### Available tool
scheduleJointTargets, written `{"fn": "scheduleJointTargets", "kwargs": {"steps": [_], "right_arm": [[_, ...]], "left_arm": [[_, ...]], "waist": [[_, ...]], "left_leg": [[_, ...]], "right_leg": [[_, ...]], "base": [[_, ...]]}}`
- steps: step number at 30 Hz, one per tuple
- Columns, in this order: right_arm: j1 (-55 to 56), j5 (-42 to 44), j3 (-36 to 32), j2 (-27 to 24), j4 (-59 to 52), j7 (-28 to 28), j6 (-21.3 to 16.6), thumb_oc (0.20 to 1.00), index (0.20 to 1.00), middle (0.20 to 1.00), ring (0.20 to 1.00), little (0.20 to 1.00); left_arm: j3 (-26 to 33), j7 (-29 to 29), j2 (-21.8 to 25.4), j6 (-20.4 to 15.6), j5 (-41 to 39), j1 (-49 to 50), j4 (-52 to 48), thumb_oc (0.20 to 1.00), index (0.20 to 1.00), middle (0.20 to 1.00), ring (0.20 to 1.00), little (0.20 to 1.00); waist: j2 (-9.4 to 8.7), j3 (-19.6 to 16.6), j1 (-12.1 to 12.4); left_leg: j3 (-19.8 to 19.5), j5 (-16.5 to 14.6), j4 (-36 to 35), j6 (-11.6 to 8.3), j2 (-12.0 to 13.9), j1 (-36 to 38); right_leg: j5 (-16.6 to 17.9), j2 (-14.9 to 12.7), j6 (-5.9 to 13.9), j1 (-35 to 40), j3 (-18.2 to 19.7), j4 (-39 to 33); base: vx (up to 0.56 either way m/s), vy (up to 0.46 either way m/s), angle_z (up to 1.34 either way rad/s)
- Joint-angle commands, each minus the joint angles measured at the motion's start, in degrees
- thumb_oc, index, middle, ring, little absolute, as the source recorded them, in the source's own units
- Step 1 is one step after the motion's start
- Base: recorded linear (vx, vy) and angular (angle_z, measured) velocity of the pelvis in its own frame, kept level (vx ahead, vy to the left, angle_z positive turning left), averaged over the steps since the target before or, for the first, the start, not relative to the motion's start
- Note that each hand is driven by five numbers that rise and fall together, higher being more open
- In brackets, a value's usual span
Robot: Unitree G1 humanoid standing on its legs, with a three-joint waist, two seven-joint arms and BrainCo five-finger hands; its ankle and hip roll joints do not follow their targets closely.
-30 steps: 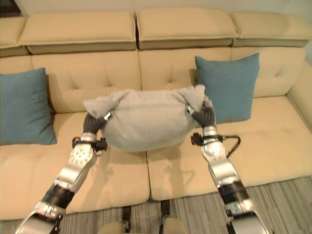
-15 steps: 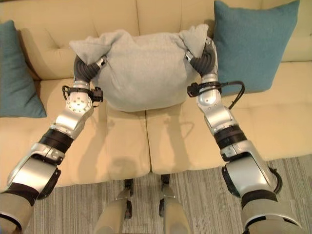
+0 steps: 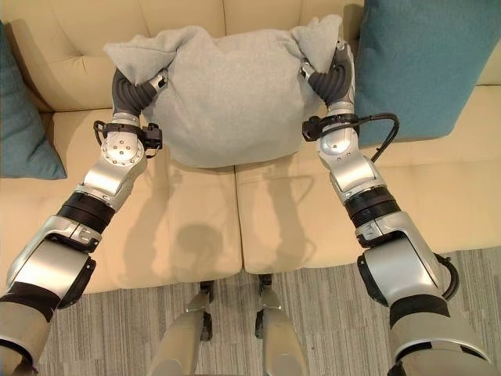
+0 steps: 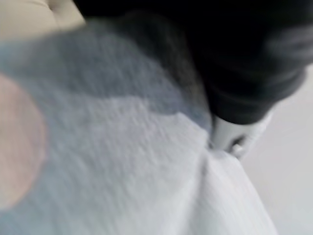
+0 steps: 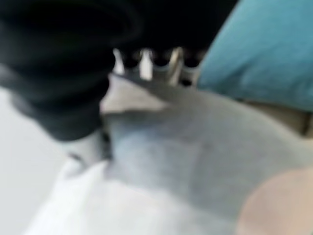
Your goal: Pick up all the scattered cushions and arrange them neatly on the sofa.
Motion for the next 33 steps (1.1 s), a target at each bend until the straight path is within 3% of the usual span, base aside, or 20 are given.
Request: {"fn": "scheduleJointTargets", "kwargs": {"steps": [1, 10, 16, 19, 23, 27, 33], "right_arm": [[-8.11, -1.32, 2.61, 0.91, 1.03, -0.08, -2.13, 1.0, 1.0, 1.0, 1.0, 1.0], [-19.08, -8.7, 11.92, -3.84, 16.37, -1.52, 2.51, 1.0, 1.0, 1.0, 1.0, 1.0], [-21.27, -12.3, 11.49, -5.6, 20.79, -6.03, 5.79, 1.0, 1.0, 1.0, 1.0, 1.0], [-19.75, -12.23, 6.87, -8.47, 18.97, -10.17, 7.06, 1.0, 1.0, 1.0, 1.0, 1.0], [-18.69, -12.09, 5.86, -12.08, 18.39, -10.32, 7.14, 1.0, 1.0, 1.0, 1.0, 1.0], [-14.32, -6.28, 4.07, -19.03, 17.44, -6.52, 5.29, 1.0, 1.0, 1.0, 1.0, 1.0], [-1.89, -3.21, -3.41, -25.06, 9.63, -3.54, 2.38, 1.0, 1.0, 1.0, 1.0, 1.0]], "left_arm": [[-0.47, 0.6, 0.25, -3.71, -1.42, -8.68, 2.54, 1.0, 1.0, 1.0, 1.0, 1.0], [-5.91, 0.96, 5.95, -0.94, 3.86, -19.06, 15.87, 1.0, 1.0, 1.0, 1.0, 1.0], [-5.3, 2.73, 7.08, 0.79, 4.41, -21.2, 19.97, 1.0, 1.0, 1.0, 1.0, 1.0], [-2.18, 3.67, 8.29, 0.57, 2.83, -19.77, 18.11, 1.0, 1.0, 1.0, 1.0, 1.0], [-0.49, 3.31, 10.48, -0.12, 1.91, -18.33, 16.59, 1.0, 1.0, 1.0, 1.0, 1.0], [1.54, 1.52, 15.82, -1.62, -0.06, -13.48, 11.63, 1.0, 1.0, 1.0, 1.0, 1.0], [8.6, -0.4, 18.34, -2.89, -0.42, -0.1, -0.06, 1.0, 1.0, 1.0, 1.0, 1.0]], "waist": [[-3.2, -1.85, 1.98], [-3.17, -1.0, 2.93], [-3.07, -1.53, 2.95], [-2.96, -2.07, 3.06], [-3.14, -2.73, 2.91], [-3.55, -3.51, 2.73], [-3.82, -4.19, 2.66]], "left_leg": [[0.64, -8.36, 8.68, -1.93, -1.84, -2.67], [-0.12, -6.29, 8.28, -2.46, -2.08, -8.2], [-0.67, -6.39, 8.51, -2.42, -2.2, -9.13], [-1.27, -6.87, 8.65, -2.33, -2.39, -8.79], [-1.37, -7.23, 8.67, -2.33, -2.4, -8.01], [-1.09, -7.82, 8.3, -2.49, -2.36, -5.55], [-0.6, -8.41, 8.09, -2.5, -2.21, -2.65]], "right_leg": [[-3.28, -4.03, 5.2, -3.73, 0.71, 6.7], [-1.77, -4.31, 5.73, -8.3, -0.36, 6.03], [-1.46, -4.36, 5.87, -8.94, -0.62, 5.74], [-1.65, -4.34, 5.87, -8.3, -0.65, 5.37], [-1.86, -4.46, 5.81, -7.4, -0.67, 5.24], [-1.87, -4.67, 5.83, -5.0, -0.88, 4.75], [-2.32, -4.6, 5.6, -2.11, -1.02, 4.12]], "base": [[-0.05, -0.052, 0.13], [-0.03, -0.012, 0.05], [-0.01, 0.003, 0.07], [0.01, 0.003, 0.02], [0.02, 0.006, 0.05], [0.02, -0.011, 0.06], [0.02, -0.017, 0.02]]}}
